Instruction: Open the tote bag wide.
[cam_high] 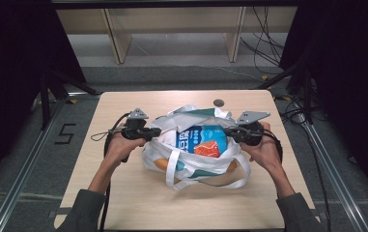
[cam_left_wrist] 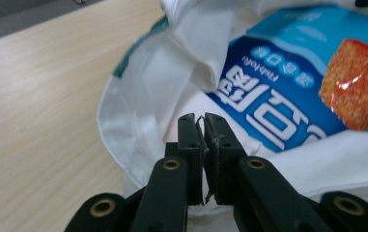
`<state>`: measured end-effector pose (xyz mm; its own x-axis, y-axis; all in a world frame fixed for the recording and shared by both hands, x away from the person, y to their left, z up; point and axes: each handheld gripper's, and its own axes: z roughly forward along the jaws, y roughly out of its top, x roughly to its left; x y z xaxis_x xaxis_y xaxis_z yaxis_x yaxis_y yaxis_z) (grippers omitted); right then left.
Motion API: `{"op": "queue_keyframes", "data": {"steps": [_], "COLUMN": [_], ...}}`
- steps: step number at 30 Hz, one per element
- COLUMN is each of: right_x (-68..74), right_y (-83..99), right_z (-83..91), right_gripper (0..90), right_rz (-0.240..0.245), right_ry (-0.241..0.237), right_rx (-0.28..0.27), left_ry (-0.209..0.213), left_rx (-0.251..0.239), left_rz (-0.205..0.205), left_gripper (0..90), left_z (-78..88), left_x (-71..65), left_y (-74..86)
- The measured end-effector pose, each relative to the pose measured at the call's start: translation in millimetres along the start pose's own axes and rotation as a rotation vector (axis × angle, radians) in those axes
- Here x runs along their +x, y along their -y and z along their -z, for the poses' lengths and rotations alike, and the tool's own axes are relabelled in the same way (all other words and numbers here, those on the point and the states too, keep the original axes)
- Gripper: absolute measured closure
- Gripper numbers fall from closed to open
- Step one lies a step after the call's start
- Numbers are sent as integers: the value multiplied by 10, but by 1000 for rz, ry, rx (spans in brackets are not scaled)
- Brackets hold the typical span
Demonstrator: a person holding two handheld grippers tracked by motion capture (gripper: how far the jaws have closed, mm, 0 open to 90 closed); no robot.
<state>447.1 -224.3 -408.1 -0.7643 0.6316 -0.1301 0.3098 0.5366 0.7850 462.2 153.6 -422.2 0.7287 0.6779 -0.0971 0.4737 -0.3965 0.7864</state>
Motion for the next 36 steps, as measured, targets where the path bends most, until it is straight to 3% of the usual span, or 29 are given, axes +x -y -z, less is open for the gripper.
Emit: {"op": "queue_keyframes", "data": {"steps": [3,5,7,8,10,11,12,17,20,22,23,25,26,28,29,30,31,32,33,36], "right_x": [-30,-54,-87,-144,-155,-163,-146,-14,163,277,277,417,417,597,636,710,738,738,791,804], "right_y": [63,91,116,162,184,182,166,-6,-102,-111,-111,-85,-85,-80,-81,-73,-76,-76,-57,-13], "right_z": [-79,-107,-138,-179,-194,-184,-156,47,151,170,170,132,132,98,92,94,82,82,67,35], "right_gripper": [900,900,900,900,900,900,900,900,900,900,900,900,900,900,900,900,900,900,900,900], "right_rz": [10,21,20,22,8,7,6,34,57,63,63,73,73,131,153,145,174,174,164,192], "right_ry": [32,89,102,126,123,115,113,69,15,-34,-34,-117,-117,-193,-204,-198,-209,-209,-211,-236], "right_rx": [56,115,134,169,179,172,162,71,6,-5,-5,25,25,63,69,88,98,98,125,143], "left_ry": [-5,-15,-3,4,-6,-8,-5,11,44,74,74,85,85,58,41,24,12,12,-28,-77], "left_rx": [38,70,68,68,65,69,56,23,2,-5,-5,3,3,29,44,54,74,74,117,143], "left_rz": [-11,-15,0,2,10,-11,-7,-29,-54,-62,-62,-87,-87,-113,-89,-77,-79,-79,-72,-19], "left_gripper": [859,871,880,884,885,878,866,853,844,839,839,836,829,831,833,838,842,843,844,857], "left_z": [-21,-47,-50,-35,-43,-30,-23,6,16,25,25,13,13,-49,-104,-162,-224,-224,-338,-457], "left_x": [13,37,48,73,54,37,22,-109,-229,-316,-316,-400,-400,-367,-331,-299,-258,-258,-166,8], "left_y": [51,105,128,136,132,109,92,-3,-29,-26,-26,-29,-29,-128,-209,-281,-352,-352,-459,-510]}}
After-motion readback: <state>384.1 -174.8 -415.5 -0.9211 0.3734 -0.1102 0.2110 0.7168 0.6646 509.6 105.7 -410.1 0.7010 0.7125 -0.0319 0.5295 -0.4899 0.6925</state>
